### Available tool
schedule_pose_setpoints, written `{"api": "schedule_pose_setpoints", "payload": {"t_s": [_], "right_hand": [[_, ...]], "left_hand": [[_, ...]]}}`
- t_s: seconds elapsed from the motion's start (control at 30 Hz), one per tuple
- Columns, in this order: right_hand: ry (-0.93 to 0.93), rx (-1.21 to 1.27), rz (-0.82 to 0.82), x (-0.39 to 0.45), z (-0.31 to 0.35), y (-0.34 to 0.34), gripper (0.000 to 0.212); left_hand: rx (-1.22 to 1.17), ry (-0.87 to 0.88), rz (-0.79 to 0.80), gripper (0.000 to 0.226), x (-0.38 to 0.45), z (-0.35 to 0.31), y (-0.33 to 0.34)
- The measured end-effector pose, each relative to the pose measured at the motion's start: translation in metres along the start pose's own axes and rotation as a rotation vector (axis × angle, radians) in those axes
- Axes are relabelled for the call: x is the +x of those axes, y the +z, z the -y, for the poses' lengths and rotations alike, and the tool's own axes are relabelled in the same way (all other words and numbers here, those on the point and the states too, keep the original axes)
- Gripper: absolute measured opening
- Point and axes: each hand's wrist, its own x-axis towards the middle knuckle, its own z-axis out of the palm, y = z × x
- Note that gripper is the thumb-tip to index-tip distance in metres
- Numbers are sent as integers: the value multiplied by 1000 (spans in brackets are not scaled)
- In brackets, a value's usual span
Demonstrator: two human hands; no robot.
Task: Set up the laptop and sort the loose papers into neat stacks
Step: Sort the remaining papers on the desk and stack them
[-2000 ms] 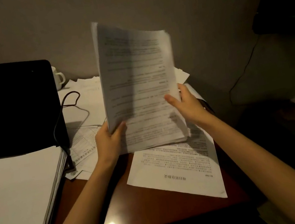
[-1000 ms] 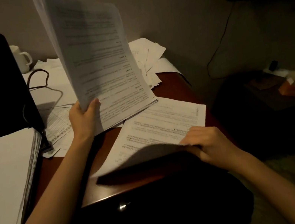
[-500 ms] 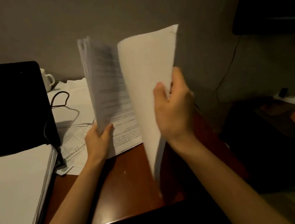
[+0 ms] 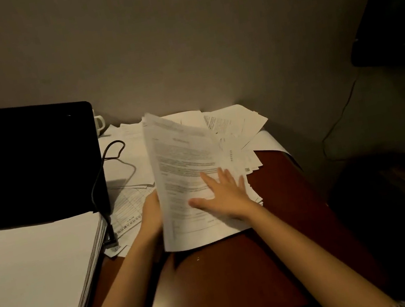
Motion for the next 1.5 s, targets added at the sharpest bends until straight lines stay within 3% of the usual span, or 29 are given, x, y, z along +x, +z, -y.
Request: {"api": "schedule_pose_setpoints", "payload": {"t_s": [0.1,0.17,0.33,0.47,0.53,0.67,0.77,0.87,0.97,1.03,1.1,1.23,1.3,1.37,1.43,1.5], "right_hand": [[115,-65,-118,15,-22,-2,101],[156,-88,-132,21,-31,-8,101],[19,-98,-140,17,-21,2,97],[-76,-51,-149,10,-8,11,83],[-77,106,-194,12,-9,8,78],[100,682,-502,12,-26,-12,83],[84,1134,-457,-3,-38,-42,53],[-99,1144,-474,-13,-38,-62,30],[-152,1155,-507,-15,-31,-63,41],[-159,1209,-425,-15,-34,-62,48],[-42,1175,-379,-11,-46,-63,49],[502,584,-618,10,-97,-61,33],[685,498,-526,17,-124,-63,40],[794,655,-385,27,-143,-72,54],[806,1055,-209,41,-159,-83,67],[814,1300,-165,50,-168,-91,67]], "left_hand": [[3,90,109,21,-13,-17,10],[19,39,31,27,-7,-19,10],[-175,36,170,28,-2,-18,9],[-76,59,201,48,-2,-14,4],[-100,66,208,44,-10,-19,2],[-237,84,221,34,-15,-23,1],[-251,169,249,33,-16,-25,2],[-152,298,195,28,-22,-26,9],[-57,369,49,14,-23,-25,17],[-12,373,-49,13,-21,-24,18],[77,360,-83,12,-18,-22,22],[122,311,-121,3,-11,-20,45],[128,297,-131,5,-9,-22,59],[114,273,-121,8,-8,-24,70],[132,251,-105,12,-6,-26,75],[171,229,-87,12,-6,-27,78]]}}
